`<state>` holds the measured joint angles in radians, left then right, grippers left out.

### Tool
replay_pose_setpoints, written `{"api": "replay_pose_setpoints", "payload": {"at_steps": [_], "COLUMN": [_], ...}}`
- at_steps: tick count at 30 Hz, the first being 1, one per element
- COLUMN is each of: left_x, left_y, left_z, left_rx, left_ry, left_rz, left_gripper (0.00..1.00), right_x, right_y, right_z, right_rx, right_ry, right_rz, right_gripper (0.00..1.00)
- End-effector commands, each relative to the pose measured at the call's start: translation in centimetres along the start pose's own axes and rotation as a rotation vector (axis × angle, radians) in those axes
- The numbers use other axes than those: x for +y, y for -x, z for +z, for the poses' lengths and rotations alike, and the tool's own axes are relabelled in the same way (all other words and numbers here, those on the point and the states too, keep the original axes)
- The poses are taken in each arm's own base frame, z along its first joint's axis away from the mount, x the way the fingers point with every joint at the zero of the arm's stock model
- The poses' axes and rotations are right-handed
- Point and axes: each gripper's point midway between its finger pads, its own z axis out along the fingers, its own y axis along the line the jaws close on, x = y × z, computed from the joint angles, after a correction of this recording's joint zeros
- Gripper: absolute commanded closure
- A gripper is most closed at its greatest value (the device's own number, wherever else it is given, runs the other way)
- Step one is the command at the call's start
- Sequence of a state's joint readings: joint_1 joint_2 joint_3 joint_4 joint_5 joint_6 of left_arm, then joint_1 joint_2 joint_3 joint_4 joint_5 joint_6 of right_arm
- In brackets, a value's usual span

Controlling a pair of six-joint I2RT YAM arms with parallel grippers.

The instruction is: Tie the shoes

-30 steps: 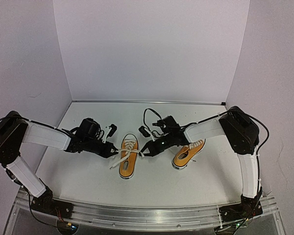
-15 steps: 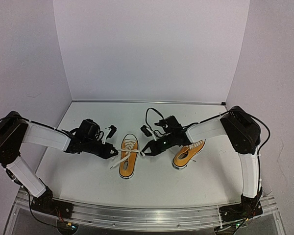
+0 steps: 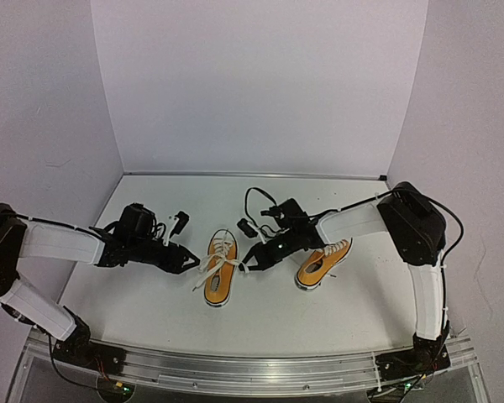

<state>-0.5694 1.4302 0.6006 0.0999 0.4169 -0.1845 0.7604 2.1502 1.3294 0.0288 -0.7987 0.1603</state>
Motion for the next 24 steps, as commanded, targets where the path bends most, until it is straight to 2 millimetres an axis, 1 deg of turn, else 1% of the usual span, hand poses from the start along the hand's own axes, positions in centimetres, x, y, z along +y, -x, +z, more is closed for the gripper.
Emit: {"api": "replay_pose_setpoints", "payload": {"at_steps": [1, 3, 5, 9, 13, 18, 24], "left_x": [-1.7, -2.0, -1.9, -2.0, -2.4, -2.7, -3.4], "left_y": [2.8, 3.9, 4.9, 6.7, 8.0, 9.0, 8.9], "left_z": [-1.8, -2.1, -1.9, -0.4, 1.2, 3.3, 5.5], "left_rx": [-0.128, -0.154, -0.163, -0.142, -0.121, -0.087, -0.039], "left_ry": [-0.047, -0.053, -0.043, -0.064, -0.113, -0.166, -0.220], "left_rz": [0.038, 0.043, 0.040, 0.035, 0.039, 0.034, 0.041], "left_gripper": [0.44, 0.43, 0.40, 0.38, 0.37, 0.35, 0.36], "right_x": [1.1, 1.2, 1.3, 1.1, 0.9, 0.8, 0.7], "right_y": [0.8, 1.0, 1.0, 1.2, 1.3, 1.5, 1.7], "right_z": [0.1, 0.0, 0.0, 0.0, 0.0, 0.0, 0.1], "right_rx": [-0.003, -0.006, -0.008, -0.012, -0.015, -0.020, -0.024], "right_ry": [0.025, 0.025, 0.024, 0.015, 0.003, -0.005, -0.007], "right_rz": [-0.039, -0.041, -0.043, -0.040, -0.034, -0.031, -0.029], "right_gripper": [1.00, 1.00, 1.00, 1.00, 1.00, 1.00, 1.00]}}
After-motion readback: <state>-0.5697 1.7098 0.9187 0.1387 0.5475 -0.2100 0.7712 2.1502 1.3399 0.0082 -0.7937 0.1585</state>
